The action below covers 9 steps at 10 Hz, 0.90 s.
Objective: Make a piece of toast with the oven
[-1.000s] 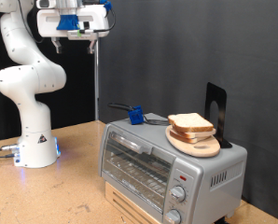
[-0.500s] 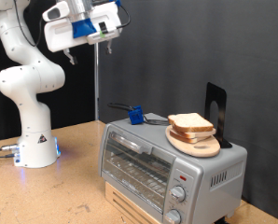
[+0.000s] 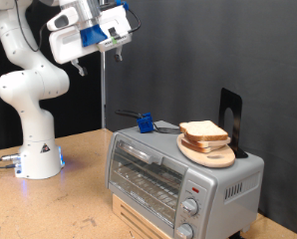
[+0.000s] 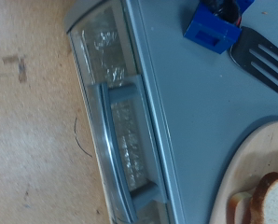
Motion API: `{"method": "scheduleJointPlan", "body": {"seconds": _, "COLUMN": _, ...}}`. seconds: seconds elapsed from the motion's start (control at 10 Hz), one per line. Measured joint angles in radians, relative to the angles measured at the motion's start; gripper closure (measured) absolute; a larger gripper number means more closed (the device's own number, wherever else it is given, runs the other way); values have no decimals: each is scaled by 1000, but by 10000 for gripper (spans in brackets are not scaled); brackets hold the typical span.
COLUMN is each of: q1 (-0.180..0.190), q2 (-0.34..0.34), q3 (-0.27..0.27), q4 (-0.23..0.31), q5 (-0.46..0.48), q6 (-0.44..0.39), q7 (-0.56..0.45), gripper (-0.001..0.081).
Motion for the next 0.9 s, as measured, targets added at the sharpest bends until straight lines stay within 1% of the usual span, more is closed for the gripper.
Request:
{"method": "scheduleJointPlan", "body": {"seconds": 0.1, "q1": 3, "q2": 8, "q3": -6, "q4": -20, "q5": 8, "q6": 54, "q7": -53, "gripper": -3}}
{"method": "scheduleJointPlan", "body": {"seconds": 0.2, "q1": 3, "q2": 20, "q3": -7, "q4": -41, "q5": 10, "q6": 100, "q7": -80, "gripper": -3}}
{"method": "scheduleJointPlan", "body": {"seconds": 0.5, "q1": 3, "q2": 82, "q3": -7, "q4": -88, "q5": 10, "q6": 209, "q7": -119, "gripper": -3}}
{"method": "scheduleJointPlan", "body": {"seconds": 0.8, "q1": 5, "q2": 121, "q3": -7, "q4": -119, "q5": 24, "q6": 297, "q7": -125, "gripper": -3}}
{"method": "scheduleJointPlan", "body": {"seconds": 0.9, "q1": 5, "q2": 121, "q3": -7, "q4": -119, "q5": 23, "q6": 295, "q7": -125, "gripper": -3}}
